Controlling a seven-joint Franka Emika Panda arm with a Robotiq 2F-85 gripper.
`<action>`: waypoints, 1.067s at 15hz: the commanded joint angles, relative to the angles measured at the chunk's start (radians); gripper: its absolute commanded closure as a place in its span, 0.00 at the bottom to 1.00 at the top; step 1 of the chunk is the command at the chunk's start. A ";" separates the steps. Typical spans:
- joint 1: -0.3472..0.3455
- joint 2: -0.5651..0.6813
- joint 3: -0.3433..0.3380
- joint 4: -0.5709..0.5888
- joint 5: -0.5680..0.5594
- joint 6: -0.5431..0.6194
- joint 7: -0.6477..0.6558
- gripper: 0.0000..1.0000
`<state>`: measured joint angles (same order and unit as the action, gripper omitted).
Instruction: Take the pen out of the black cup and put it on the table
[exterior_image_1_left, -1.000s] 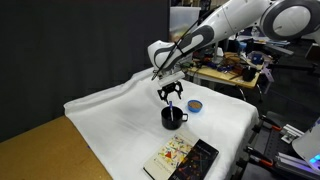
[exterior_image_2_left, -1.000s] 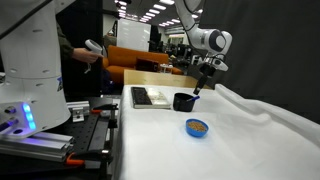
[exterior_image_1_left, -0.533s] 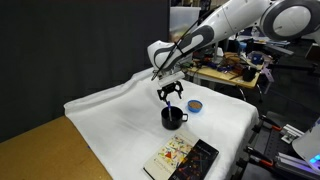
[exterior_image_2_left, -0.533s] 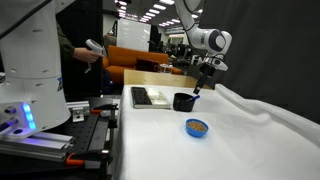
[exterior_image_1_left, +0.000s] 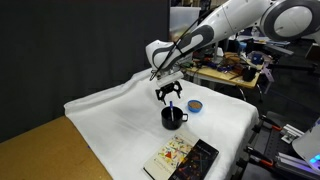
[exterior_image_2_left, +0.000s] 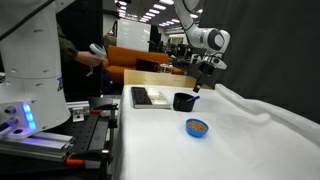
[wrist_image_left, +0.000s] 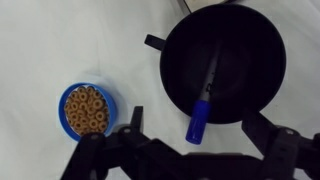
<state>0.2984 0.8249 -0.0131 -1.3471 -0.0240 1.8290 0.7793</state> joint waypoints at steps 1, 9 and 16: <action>-0.010 0.038 -0.004 0.048 0.001 -0.037 0.004 0.00; -0.016 0.117 -0.022 0.130 -0.003 -0.061 0.013 0.00; -0.015 0.113 -0.018 0.110 -0.002 -0.028 0.002 0.00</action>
<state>0.2847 0.9345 -0.0344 -1.2433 -0.0244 1.8050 0.7794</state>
